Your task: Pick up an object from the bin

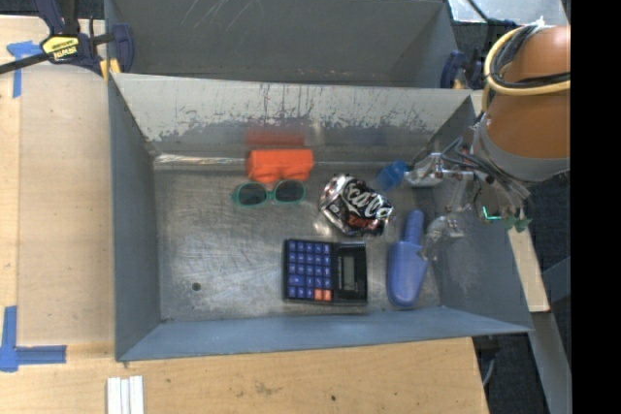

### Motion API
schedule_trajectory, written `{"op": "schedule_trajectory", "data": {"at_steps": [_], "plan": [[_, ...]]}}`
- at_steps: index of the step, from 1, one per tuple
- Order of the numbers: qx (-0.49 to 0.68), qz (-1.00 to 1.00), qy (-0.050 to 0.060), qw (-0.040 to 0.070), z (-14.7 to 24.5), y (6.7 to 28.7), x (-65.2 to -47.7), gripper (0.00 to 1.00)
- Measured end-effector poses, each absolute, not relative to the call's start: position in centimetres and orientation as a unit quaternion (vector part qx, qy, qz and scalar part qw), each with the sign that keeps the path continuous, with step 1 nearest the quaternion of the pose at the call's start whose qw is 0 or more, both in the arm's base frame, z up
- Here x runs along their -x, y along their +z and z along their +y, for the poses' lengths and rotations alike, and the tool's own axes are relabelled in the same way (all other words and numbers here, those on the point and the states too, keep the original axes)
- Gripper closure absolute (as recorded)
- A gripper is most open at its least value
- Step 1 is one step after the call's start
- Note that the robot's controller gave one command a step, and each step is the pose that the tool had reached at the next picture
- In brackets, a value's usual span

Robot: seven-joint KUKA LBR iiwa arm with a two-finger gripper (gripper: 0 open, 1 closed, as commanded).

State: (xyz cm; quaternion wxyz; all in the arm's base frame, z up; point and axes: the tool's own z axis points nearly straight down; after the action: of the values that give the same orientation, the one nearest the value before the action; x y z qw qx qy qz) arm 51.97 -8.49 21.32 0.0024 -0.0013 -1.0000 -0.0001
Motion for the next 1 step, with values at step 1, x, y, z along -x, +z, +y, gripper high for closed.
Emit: {"op": "schedule_trajectory", "data": {"at_steps": [1], "plan": [[0.000,-1.000,0.000,-0.002,-8.45,21.77,-52.14,0.00]]}}
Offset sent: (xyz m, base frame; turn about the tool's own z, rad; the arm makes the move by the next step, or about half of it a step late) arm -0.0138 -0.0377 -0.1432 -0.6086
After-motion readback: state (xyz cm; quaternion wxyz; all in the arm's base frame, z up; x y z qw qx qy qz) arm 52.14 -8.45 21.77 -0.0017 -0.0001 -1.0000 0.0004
